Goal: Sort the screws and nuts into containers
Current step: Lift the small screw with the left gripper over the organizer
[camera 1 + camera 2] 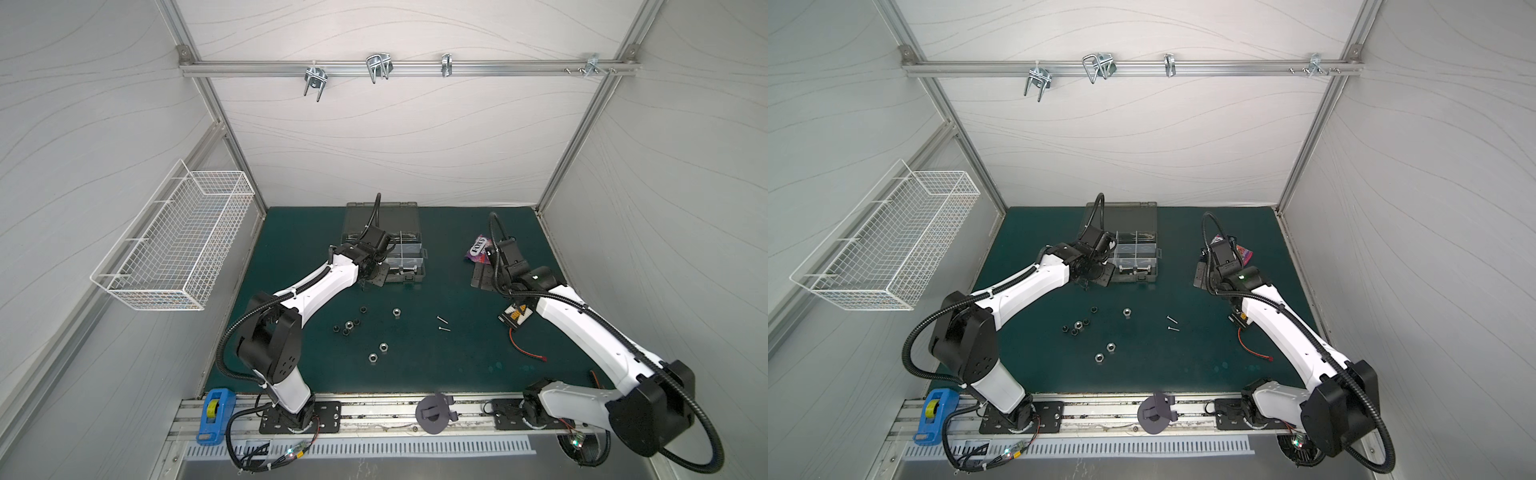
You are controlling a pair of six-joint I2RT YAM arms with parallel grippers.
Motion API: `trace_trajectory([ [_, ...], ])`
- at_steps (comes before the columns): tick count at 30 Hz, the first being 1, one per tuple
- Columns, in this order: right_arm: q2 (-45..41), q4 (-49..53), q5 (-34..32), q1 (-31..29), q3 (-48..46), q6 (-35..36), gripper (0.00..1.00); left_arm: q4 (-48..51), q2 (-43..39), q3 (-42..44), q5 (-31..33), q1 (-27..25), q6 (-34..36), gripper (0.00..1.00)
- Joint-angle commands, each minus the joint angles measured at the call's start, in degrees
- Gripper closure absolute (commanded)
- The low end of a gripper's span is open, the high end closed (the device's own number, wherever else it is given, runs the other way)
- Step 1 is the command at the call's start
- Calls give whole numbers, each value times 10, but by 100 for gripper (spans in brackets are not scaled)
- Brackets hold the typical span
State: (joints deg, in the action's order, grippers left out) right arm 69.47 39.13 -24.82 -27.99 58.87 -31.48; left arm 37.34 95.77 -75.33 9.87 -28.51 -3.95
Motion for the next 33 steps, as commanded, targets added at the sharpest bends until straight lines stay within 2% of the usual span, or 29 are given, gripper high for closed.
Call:
trace_trajectory([
  [1,-11,13,-4,4,2,-2,1,-17,23,-45,23,16,-13,100],
  [20,-14,22,-3,4,7,-6,1,23,190,-239,17,130,15,100],
  [33,4,28,5,4,26,-9,1,38,242,-260,-21,163,10,100],
])
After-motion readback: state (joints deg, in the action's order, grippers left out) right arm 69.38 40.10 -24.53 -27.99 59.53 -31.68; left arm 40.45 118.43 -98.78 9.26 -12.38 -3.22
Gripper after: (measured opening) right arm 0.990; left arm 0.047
